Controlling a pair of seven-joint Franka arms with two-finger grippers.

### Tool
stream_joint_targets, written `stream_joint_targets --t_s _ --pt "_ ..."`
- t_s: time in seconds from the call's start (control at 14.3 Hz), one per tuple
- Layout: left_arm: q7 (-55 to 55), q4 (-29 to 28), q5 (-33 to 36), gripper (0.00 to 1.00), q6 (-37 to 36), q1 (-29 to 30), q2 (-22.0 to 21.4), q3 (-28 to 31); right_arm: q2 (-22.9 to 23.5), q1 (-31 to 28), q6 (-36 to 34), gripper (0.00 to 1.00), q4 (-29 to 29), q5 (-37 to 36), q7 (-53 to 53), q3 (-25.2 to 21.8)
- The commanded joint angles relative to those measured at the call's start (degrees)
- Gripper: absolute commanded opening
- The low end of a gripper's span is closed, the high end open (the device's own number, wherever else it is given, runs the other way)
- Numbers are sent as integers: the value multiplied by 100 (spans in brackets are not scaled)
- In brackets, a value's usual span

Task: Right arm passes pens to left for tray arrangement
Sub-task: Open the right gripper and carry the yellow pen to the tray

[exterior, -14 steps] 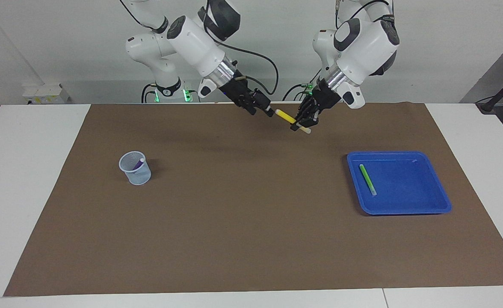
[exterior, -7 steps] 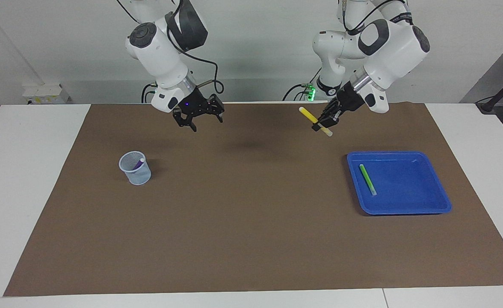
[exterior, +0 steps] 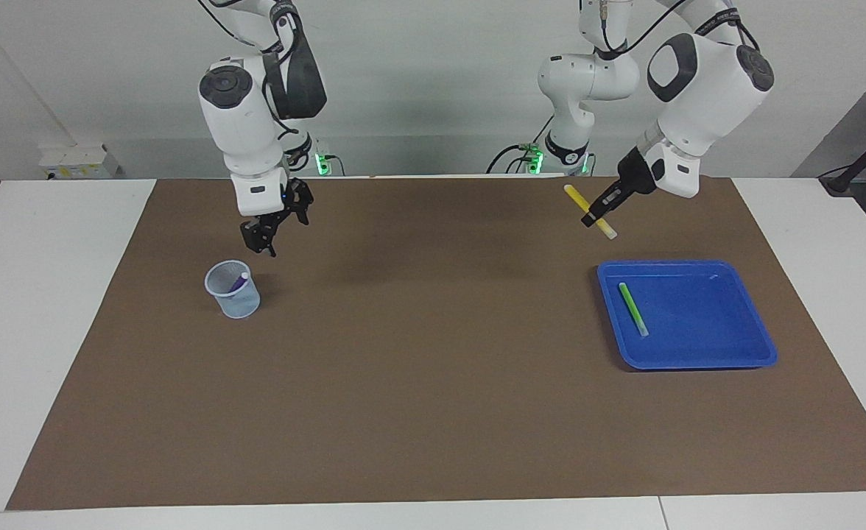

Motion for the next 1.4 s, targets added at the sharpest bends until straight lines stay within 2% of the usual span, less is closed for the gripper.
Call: stream_joint_targets --t_s 0.0,0.07,0.14,0.28,0.35,0.42,0.63,0.98,1.33 --pt "1215 -98 507 0 -225 460 -49 -57 157 -384 348 100 -123 -293 -1682 80" --pt "1505 -98 717 0 -216 522 21 -58 279 -429 480 100 -141 -363 -2070 80" --pt "1804 -98 937 0 -199 549 100 -40 394 -516 560 95 -150 -407 -2274 80" --pt "2428 -90 1280 0 -94 707 310 -58 482 -570 770 79 -220 -565 -2382 80" --pt "2710 -81 1456 0 -15 751 416 -58 483 -570 850 63 -255 -783 -2469 80" --pt "2939 -90 1562 0 151 821 521 -58 483 -570 903 55 -299 -864 -2539 89" --pt "3388 -107 1738 0 565 988 873 -57 483 -587 1000 54 -335 -865 -2523 89" --pt "3460 -64 1932 0 1241 1059 1478 -58 491 -710 1333 54 -528 -865 -2540 89" --pt "3451 314 1985 0 1717 1077 2217 -58 483 -710 1404 54 -572 -865 -2514 89"
